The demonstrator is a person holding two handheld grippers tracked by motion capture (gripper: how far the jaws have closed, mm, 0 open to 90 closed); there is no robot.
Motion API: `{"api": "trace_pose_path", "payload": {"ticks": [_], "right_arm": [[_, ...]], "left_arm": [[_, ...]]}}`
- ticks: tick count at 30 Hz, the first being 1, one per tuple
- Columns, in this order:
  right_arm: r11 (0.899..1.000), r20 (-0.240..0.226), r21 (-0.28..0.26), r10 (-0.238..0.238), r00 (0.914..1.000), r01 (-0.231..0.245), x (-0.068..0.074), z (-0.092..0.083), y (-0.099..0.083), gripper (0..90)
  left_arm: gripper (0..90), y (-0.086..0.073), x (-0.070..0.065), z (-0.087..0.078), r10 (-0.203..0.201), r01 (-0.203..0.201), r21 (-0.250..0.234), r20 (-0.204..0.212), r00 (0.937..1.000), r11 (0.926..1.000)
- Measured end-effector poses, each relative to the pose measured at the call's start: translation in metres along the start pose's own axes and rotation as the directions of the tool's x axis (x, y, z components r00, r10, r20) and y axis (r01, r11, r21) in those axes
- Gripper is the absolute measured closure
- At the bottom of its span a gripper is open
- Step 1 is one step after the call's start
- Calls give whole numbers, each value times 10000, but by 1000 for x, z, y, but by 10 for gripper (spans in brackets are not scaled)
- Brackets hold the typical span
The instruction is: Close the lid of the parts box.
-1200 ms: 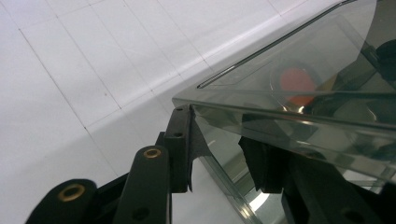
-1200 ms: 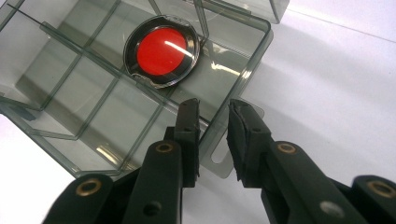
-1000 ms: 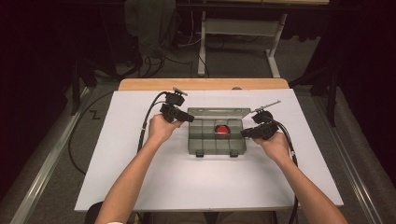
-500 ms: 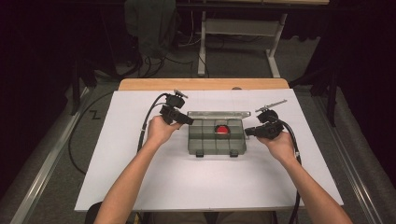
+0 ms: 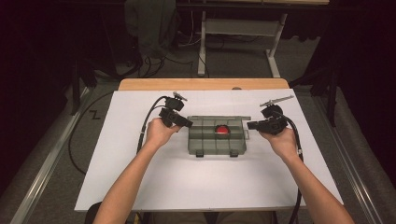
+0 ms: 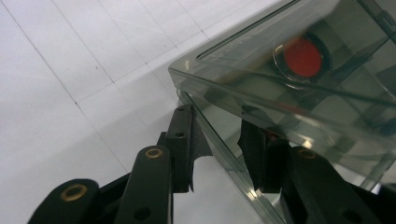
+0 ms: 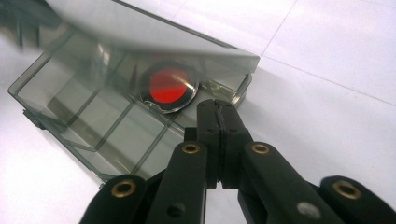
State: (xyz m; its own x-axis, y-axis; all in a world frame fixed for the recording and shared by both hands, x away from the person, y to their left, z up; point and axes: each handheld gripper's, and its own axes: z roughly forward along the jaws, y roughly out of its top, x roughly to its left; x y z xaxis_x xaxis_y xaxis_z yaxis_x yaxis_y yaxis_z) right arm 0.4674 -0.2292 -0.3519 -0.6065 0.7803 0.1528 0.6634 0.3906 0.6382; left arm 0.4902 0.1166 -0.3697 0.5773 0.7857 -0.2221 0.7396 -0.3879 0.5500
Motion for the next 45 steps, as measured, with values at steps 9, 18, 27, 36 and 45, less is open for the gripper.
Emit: {"api": "trace_pose_path", "payload": {"ticks": [9,18,27,36,45], "right_arm": [[9999,-67,-120,-10,10000,9,0,-1,0,900],[9999,-117,-118,-68,9999,67,1,-2,-1,900],[9999,-143,47,-109,9998,109,1,-1,-3,900],[9996,-212,181,-196,9996,200,3,0,-5,900],[9988,-274,437,-211,9994,223,3,3,-7,900]], "left_arm": [[661,-5,2,-2,-79,79,-7,106,9999,10000],[660,-12,6,-10,-251,253,-121,166,9995,9996],[660,-13,10,-27,-561,564,-664,52,9984,9962],[652,-11,4,-30,-472,474,-953,49,9989,9943],[637,-10,0,-28,-306,311,-874,64,9995,9957]]}}
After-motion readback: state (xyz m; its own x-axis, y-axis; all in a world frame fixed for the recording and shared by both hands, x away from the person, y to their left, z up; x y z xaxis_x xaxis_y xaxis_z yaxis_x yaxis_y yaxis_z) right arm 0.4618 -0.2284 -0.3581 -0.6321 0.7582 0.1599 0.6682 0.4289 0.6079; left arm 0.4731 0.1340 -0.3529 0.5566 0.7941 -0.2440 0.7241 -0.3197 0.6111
